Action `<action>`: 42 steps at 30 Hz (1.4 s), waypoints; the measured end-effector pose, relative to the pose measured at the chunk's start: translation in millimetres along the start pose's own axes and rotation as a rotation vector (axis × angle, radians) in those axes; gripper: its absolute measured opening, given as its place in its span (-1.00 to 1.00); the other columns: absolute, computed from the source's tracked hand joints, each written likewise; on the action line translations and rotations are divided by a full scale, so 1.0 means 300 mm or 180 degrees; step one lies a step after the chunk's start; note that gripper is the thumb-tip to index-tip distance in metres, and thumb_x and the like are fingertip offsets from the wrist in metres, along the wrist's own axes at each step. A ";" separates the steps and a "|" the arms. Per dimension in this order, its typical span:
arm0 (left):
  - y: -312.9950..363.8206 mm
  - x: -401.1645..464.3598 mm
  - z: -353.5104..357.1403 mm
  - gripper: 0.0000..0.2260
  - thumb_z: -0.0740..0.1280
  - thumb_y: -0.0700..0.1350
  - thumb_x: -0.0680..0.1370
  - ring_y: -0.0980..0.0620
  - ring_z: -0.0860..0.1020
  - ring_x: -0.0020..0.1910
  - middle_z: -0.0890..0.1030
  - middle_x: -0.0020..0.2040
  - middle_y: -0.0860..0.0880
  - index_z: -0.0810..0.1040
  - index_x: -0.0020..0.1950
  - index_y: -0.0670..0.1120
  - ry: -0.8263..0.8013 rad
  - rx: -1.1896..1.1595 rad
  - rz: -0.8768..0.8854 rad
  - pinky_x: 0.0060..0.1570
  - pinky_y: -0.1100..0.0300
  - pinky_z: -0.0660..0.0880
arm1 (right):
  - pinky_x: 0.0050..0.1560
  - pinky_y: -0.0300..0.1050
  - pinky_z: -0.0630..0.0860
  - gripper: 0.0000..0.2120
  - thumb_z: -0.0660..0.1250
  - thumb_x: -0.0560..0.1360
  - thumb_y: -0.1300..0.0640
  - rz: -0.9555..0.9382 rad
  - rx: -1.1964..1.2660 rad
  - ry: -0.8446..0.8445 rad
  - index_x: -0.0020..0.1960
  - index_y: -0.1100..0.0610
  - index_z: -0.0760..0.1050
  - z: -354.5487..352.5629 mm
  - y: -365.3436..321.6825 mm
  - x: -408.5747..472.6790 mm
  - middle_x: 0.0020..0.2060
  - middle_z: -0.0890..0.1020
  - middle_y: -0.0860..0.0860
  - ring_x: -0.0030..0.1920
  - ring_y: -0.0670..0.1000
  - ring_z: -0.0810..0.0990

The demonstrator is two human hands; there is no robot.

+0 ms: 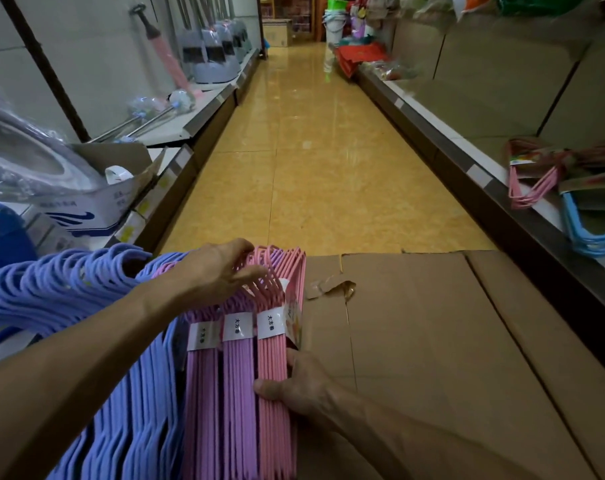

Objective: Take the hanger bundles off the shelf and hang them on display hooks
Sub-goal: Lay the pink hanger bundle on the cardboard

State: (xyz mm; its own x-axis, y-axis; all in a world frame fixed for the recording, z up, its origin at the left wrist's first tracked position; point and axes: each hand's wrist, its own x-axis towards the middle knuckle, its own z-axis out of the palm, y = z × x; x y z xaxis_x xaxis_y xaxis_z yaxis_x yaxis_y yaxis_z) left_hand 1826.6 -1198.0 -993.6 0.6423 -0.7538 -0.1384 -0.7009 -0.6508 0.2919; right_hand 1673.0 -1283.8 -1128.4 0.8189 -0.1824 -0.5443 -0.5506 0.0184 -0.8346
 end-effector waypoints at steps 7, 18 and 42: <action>0.116 0.041 -0.009 -0.55 0.22 0.14 0.61 -0.03 0.52 0.24 0.54 0.35 -0.08 0.45 0.41 -0.08 0.0706 -0.0306 0.0352 0.14 0.14 0.42 | 0.00 -0.09 0.62 -0.76 0.42 0.54 -0.02 -0.0366 -0.0551 0.0087 0.12 0.09 0.55 -0.136 -0.050 -0.066 0.03 0.65 0.03 0.03 0.01 0.64; 0.654 0.195 0.013 -0.83 0.27 0.02 0.63 0.21 0.55 0.11 0.61 0.11 0.16 0.56 0.20 0.13 0.1110 -0.1943 0.1059 0.13 0.14 0.54 | -0.10 -0.08 0.61 -0.78 0.31 0.61 0.00 -0.0538 -0.0148 0.1820 0.12 0.15 0.55 -0.876 -0.145 -0.368 0.02 0.65 0.10 -0.04 0.06 0.65; 1.151 0.525 0.195 -0.79 0.31 -0.09 0.62 0.13 0.67 -0.05 0.64 0.07 0.07 0.55 0.24 0.06 0.0622 -0.2941 0.0736 -0.07 0.15 0.64 | 0.37 0.25 0.41 -0.44 0.43 0.52 0.08 -0.0887 0.3048 0.2087 0.45 0.14 0.33 -1.670 -0.127 -0.037 0.33 0.49 0.23 0.37 0.22 0.45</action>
State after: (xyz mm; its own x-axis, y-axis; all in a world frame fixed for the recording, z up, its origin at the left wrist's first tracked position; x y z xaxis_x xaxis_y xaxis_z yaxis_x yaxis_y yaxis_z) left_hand 1667.7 -1546.8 -969.9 0.6180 -0.7715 0.1511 -0.3501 -0.0981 0.9316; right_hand 1603.6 -1774.8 -1047.8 0.4989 -0.7585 -0.4192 0.2058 0.5735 -0.7929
